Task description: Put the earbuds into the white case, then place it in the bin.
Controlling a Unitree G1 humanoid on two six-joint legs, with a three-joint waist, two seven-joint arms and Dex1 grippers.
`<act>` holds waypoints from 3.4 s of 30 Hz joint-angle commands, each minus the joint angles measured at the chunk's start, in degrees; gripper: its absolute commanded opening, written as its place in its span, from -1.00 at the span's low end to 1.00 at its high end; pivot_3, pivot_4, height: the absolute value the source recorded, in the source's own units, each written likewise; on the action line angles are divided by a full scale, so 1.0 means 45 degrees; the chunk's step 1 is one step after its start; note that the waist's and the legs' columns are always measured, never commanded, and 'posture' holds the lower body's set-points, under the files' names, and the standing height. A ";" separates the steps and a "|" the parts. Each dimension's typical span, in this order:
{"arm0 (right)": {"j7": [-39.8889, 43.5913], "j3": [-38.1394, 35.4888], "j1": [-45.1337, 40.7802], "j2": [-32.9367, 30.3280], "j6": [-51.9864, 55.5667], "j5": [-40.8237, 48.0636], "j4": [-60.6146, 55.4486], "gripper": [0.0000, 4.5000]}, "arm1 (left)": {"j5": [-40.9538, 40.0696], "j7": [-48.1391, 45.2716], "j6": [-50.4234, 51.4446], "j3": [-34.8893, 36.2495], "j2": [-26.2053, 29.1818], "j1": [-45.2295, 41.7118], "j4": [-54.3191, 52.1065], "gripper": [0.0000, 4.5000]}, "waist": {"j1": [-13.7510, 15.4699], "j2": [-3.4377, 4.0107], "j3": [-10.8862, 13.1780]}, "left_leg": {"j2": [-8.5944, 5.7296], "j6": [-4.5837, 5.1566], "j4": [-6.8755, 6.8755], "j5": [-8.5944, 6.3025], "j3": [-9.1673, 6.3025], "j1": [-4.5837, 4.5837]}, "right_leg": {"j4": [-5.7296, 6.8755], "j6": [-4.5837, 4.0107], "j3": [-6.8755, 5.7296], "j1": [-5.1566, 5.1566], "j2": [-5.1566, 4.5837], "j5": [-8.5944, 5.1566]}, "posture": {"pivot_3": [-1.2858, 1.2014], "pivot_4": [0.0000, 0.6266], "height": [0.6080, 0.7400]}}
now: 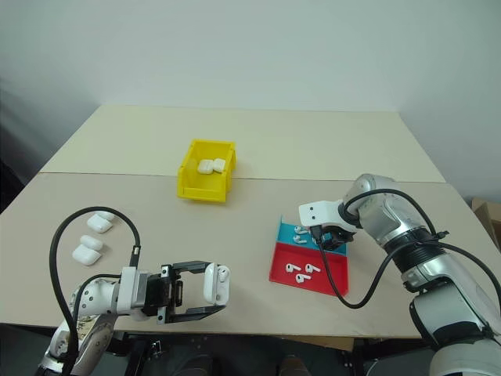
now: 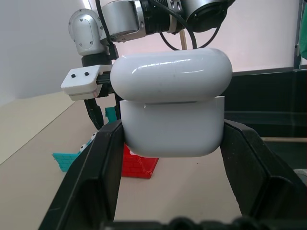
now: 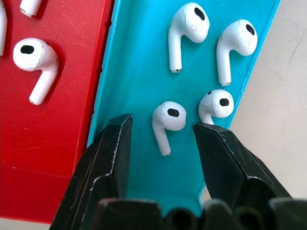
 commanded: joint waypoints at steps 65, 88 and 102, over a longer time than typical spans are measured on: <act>-0.0464 -0.0321 0.0190 -0.0014 -0.1390 -0.0472 0.0036 -0.24 | -0.0051 0.0145 -0.0196 -0.0217 0.0229 -0.0198 -0.0142 0.22 | -0.0006 0.0003 -0.0003 | 0.0001 0.0001 0.0017 0.0000 -0.0001 0.0013 | 0.0012 0.0000 0.0000 0.0018 0.0001 0.0002 | 0.03 -0.52 1.00; 0.0784 -0.1984 0.0605 -0.0802 0.0044 0.1532 -0.2328 -0.71 | -0.0560 0.0514 0.0227 -0.0055 0.0272 -0.0409 -0.0580 0.22 | 0.0020 0.0007 0.0000 | 0.0001 0.0001 0.0020 -0.0001 -0.0004 0.0104 | 0.0003 0.0002 -0.0004 0.0121 -0.0001 0.0001 | 0.03 -0.52 1.00; -0.2536 -1.0258 0.0846 -0.0079 0.9180 0.9470 -0.8897 -0.71 | -0.2792 0.3245 0.3768 0.0082 -0.0182 -0.2982 -0.2517 0.22 | -0.0002 0.0007 0.0001 | 0.0000 0.0001 0.0018 -0.0002 -0.0023 0.0092 | -0.0008 0.0008 -0.0011 0.0127 0.0002 0.0001 | 0.03 -0.52 1.00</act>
